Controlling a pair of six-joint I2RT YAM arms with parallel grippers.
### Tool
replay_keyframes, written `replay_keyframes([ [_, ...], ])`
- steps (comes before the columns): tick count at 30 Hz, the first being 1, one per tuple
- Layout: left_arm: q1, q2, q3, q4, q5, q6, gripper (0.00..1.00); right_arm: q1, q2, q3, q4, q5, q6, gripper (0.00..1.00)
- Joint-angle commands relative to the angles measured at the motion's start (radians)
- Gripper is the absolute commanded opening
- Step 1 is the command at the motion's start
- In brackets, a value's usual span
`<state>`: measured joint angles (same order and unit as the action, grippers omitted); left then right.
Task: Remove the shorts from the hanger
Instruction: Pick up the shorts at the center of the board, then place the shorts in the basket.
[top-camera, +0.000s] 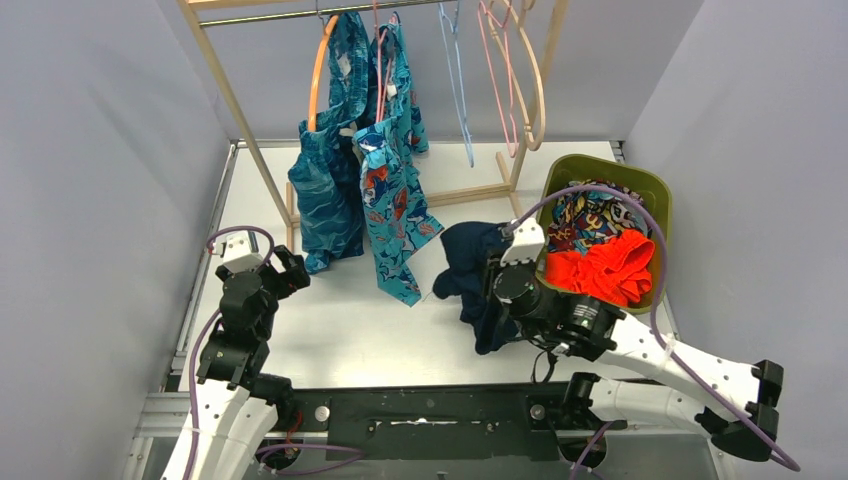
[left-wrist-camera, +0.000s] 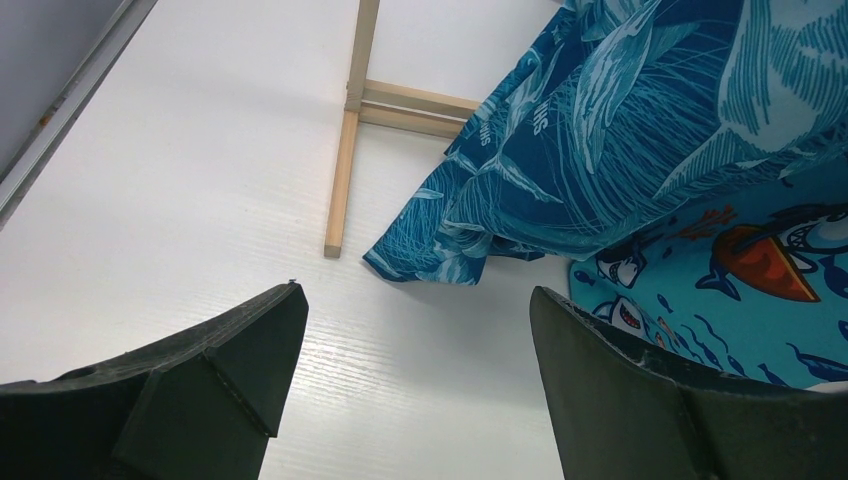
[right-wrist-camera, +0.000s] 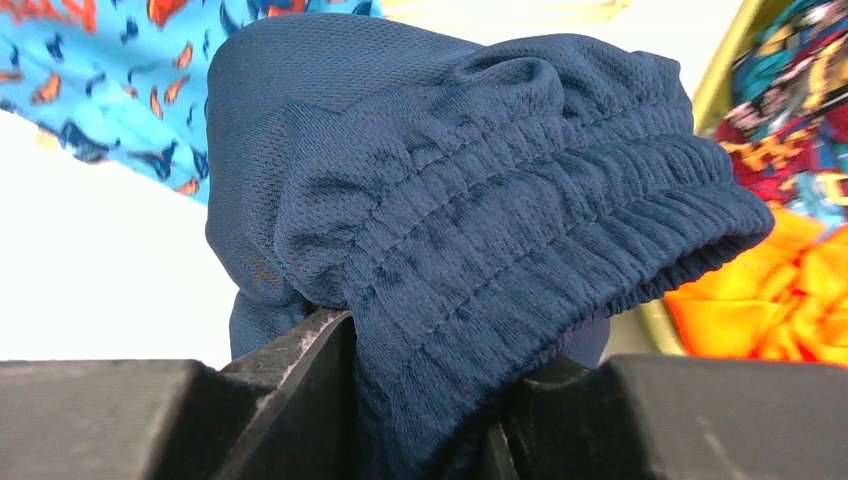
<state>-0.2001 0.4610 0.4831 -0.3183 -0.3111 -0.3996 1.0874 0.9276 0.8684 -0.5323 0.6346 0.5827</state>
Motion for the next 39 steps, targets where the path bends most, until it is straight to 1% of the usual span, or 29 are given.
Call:
replay_keyframes([
  [1,0.01,-0.002,0.015,0.041,-0.003,0.001,0.83,0.005,-0.042,0.13,-0.042,0.174,-0.052,0.0],
  [5,0.011,-0.002,0.016,0.039,-0.006,0.001,0.83,0.005,-0.063,0.207,-0.11,0.255,-0.061,0.0],
  [10,0.012,0.001,0.017,0.04,-0.005,0.001,0.83,0.004,-0.087,0.287,-0.32,0.384,0.131,0.0],
  [12,0.012,0.001,0.016,0.041,-0.004,0.002,0.83,0.002,-0.097,0.305,-0.386,0.431,0.164,0.0],
  [16,0.013,0.003,0.015,0.042,0.002,0.002,0.83,-0.011,-0.114,0.315,-0.393,0.527,0.106,0.0],
  [17,0.014,0.004,0.015,0.043,0.003,0.002,0.83,-0.026,-0.111,0.327,-0.386,0.542,0.091,0.0],
  [19,0.013,0.005,0.015,0.043,0.003,0.002,0.83,-0.078,-0.1,0.35,-0.327,0.534,0.003,0.0],
  [22,0.014,0.006,0.017,0.041,0.003,0.003,0.83,-0.193,-0.071,0.371,-0.223,0.438,-0.148,0.0],
  [25,0.013,0.008,0.018,0.039,-0.001,0.002,0.83,-0.353,-0.018,0.395,-0.221,0.352,-0.204,0.0],
  [26,0.014,0.008,0.018,0.04,0.0,0.002,0.83,-0.427,-0.004,0.397,-0.208,0.274,-0.233,0.0],
  [27,0.015,0.009,0.018,0.039,0.0,0.002,0.83,-0.53,0.01,0.398,-0.191,0.193,-0.262,0.0],
  [30,0.014,0.01,0.018,0.04,-0.001,0.002,0.83,-0.726,0.052,0.406,-0.168,-0.017,-0.285,0.0],
  [35,0.017,0.013,0.017,0.039,0.0,0.002,0.83,-0.936,0.126,0.457,-0.142,-0.218,-0.352,0.0],
  [39,0.017,0.015,0.017,0.041,0.007,0.002,0.83,-1.022,0.214,0.496,-0.168,-0.354,-0.372,0.0],
])
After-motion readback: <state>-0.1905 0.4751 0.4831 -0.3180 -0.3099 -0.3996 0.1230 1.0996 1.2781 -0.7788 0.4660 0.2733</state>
